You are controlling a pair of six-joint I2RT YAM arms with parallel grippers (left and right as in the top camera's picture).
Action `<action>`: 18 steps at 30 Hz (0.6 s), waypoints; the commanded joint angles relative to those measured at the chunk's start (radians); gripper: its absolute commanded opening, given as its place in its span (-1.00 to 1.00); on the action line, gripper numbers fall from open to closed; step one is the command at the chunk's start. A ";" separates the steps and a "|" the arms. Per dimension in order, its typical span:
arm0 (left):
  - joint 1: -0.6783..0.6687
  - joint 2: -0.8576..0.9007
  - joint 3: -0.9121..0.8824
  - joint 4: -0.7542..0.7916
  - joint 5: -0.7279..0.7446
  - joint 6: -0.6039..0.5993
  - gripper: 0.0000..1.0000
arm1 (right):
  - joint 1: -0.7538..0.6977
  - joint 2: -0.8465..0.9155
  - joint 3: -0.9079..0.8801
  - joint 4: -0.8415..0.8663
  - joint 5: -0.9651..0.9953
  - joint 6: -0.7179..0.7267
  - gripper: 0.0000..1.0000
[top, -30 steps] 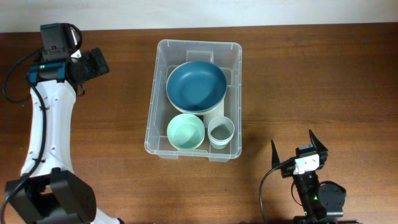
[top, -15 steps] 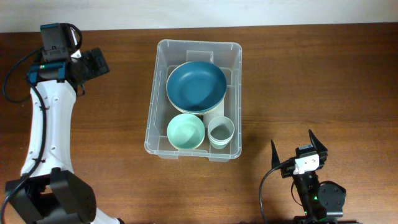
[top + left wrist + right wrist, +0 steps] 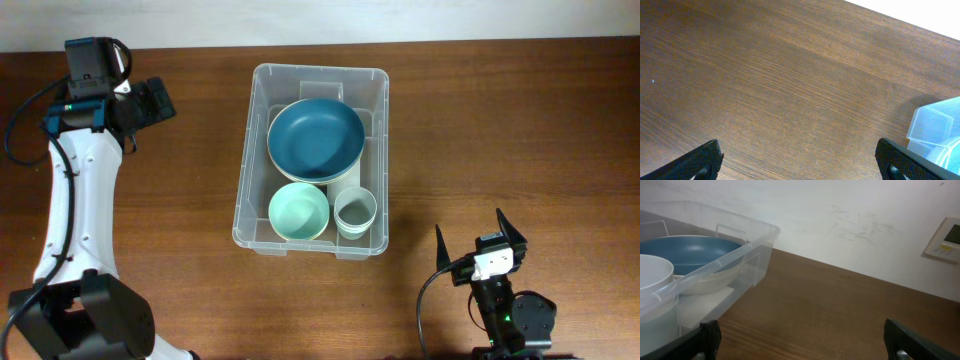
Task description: Pack container
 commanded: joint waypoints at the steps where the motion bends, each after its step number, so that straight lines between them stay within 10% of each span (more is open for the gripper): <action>1: 0.002 -0.011 0.015 0.000 -0.004 0.002 0.99 | 0.003 -0.008 -0.005 -0.005 -0.019 0.009 0.98; 18: 0.002 -0.060 0.008 -0.003 -0.007 0.002 0.99 | 0.003 -0.008 -0.005 -0.005 -0.019 0.009 0.98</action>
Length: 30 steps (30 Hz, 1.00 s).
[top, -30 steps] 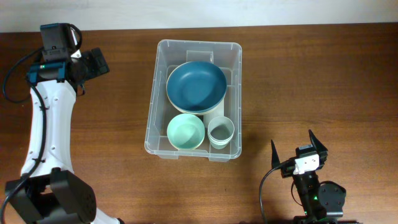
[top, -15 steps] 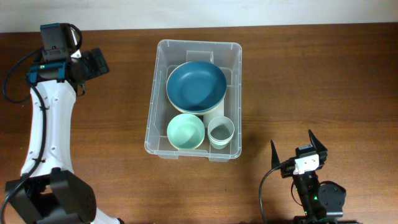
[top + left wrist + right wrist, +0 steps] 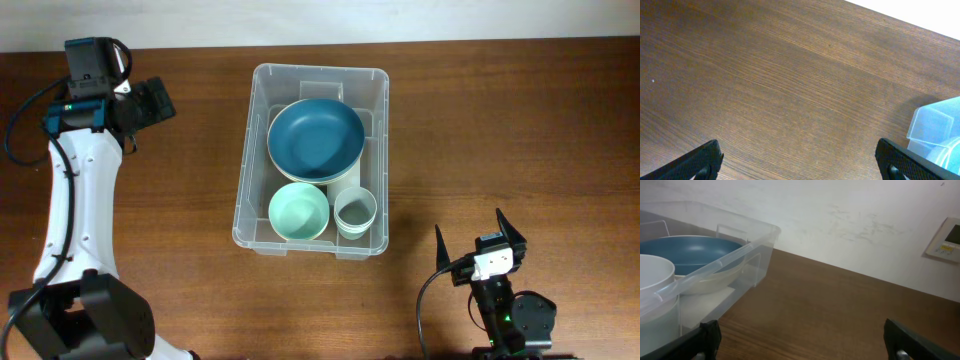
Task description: Pack container
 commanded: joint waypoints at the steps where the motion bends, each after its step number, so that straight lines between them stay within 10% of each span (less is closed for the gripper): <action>1: -0.002 -0.100 0.008 -0.003 -0.007 0.002 0.99 | 0.003 -0.008 -0.005 -0.004 -0.016 0.009 0.98; 17: -0.005 -0.915 0.008 -0.011 -0.137 0.010 1.00 | 0.003 -0.008 -0.005 -0.004 -0.016 0.009 0.98; 30: -0.005 -1.199 0.007 -0.337 -0.166 0.009 1.00 | 0.003 -0.008 -0.005 -0.004 -0.016 0.009 0.98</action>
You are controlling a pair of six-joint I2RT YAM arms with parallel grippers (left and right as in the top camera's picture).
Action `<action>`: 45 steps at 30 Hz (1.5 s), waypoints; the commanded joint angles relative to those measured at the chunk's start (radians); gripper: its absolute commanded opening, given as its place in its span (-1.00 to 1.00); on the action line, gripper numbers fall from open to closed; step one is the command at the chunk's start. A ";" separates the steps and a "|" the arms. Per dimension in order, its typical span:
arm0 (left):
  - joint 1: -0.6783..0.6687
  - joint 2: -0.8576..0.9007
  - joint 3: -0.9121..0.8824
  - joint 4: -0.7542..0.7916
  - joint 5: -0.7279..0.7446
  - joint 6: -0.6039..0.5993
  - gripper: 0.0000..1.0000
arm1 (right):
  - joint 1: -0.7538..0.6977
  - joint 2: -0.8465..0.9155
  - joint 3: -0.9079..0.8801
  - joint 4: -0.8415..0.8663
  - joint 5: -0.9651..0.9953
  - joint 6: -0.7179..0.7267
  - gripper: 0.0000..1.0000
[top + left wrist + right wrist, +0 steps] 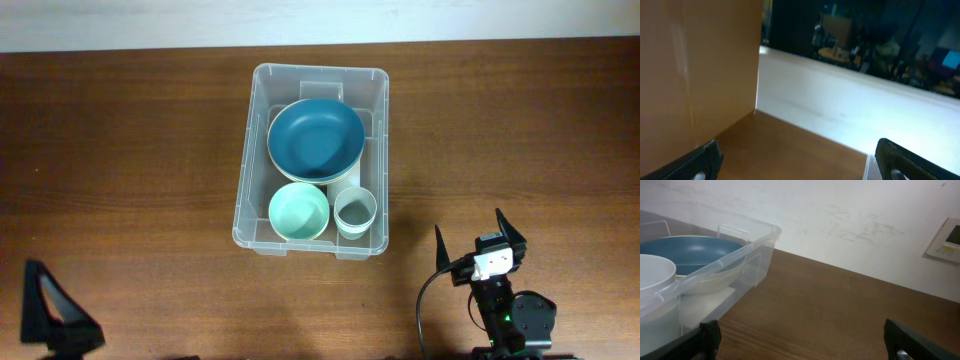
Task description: Pack container
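Note:
A clear plastic container (pixel 245 150) stands mid-table. Inside it a dark blue bowl (pixel 315 138) rests on a cream dish, with a mint green bowl (pixel 299 211) and a pale grey cup (pixel 354 212) in front of it. My right gripper (pixel 470 228) is open and empty near the front edge, right of the container. The right wrist view shows the container wall (pixel 730 245), the blue bowl (pixel 685 250) and the cup (pixel 655 275). My left gripper (pixel 800 167) is open and empty at the front left corner, where one of its fingers (pixel 45 305) shows.
The wooden table (pixel 500 120) stretches around the container on all sides. A brown panel (pixel 690 75) stands at the left of the left wrist view, with a white wall behind. A small wall panel (pixel 945 240) hangs at the right of the right wrist view.
My left arm was stretched to the back left of the table, beside the container; now it sits low at the front left corner, camera looking level. The right arm and the container's contents are unchanged.
At both earlier moments my left gripper hung open and empty over bare wood at the back left, and the container held the bowls and cup. Now the left arm is drawn back to the front left corner, the right gripper staying open at the front right.

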 commanded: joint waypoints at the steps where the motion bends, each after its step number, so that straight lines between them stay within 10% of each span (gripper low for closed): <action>1: -0.002 -0.018 -0.014 -0.069 -0.005 0.008 1.00 | 0.003 -0.008 -0.005 -0.004 -0.013 0.009 0.98; 5: -0.002 -0.018 -0.163 0.018 0.087 0.008 1.00 | 0.003 -0.008 -0.005 -0.004 -0.012 0.009 0.98; 19: -0.002 -0.030 -1.151 1.168 0.480 0.008 1.00 | 0.003 -0.008 -0.005 -0.004 -0.013 0.009 0.98; 45: -0.011 -0.337 -1.634 1.313 0.512 0.008 1.00 | 0.003 -0.008 -0.005 -0.004 -0.013 0.009 0.98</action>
